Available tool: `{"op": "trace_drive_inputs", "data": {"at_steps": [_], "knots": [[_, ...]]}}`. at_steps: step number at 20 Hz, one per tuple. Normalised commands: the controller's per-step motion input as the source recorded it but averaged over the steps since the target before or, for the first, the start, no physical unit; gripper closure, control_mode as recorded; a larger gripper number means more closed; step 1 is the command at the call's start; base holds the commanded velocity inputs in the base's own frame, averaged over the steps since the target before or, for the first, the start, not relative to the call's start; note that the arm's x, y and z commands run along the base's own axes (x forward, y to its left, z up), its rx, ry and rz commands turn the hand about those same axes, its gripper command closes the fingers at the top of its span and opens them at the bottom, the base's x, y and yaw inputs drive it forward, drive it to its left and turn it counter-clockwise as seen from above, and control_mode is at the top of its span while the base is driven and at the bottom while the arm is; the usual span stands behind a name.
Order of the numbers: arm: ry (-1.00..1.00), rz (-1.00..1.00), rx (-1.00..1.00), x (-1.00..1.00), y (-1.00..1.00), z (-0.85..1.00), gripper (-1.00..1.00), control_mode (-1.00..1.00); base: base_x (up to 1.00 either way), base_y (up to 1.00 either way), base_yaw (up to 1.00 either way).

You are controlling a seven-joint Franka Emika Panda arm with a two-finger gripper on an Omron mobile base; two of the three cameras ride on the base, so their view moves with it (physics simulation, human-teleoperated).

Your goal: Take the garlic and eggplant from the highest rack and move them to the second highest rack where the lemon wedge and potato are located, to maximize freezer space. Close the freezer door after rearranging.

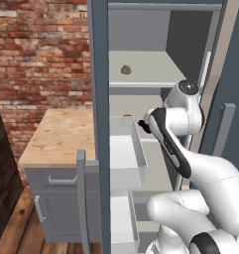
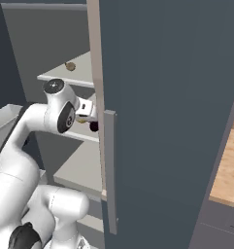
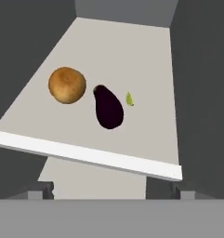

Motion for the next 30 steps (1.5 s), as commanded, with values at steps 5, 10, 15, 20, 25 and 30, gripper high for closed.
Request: {"op": "trace_drive_inputs", "data": {"at_steps": [5, 10, 15, 20, 25, 30], "knots": [[0.05, 0.01, 0.0, -0.67, 0.0, 1.0, -1.0, -1.0, 0.0, 0.0, 0.0], [0.01, 0.08, 0.0, -0.2, 0.02, 0.88, -1.0, -1.0, 0.0, 0.0, 0.0], [0.11, 0.02, -0.05, 0.01, 0.15, 0.05, -1.0, -1.0, 0.0, 0.0, 0.0], [0.0, 0.02, 0.0, 0.16, 0.18, 0.07, -1.0, -1.0, 0.0, 0.0, 0.0], [0.01, 0.09, 0.0, 0.15, 0.23, 0.3, -1.0, -1.0, 0.0, 0.0, 0.0], [0.03, 0.12, 0.0, 0.2, 0.09, 0.32, -1.0, -1.0, 0.0, 0.0, 0.0]]}}
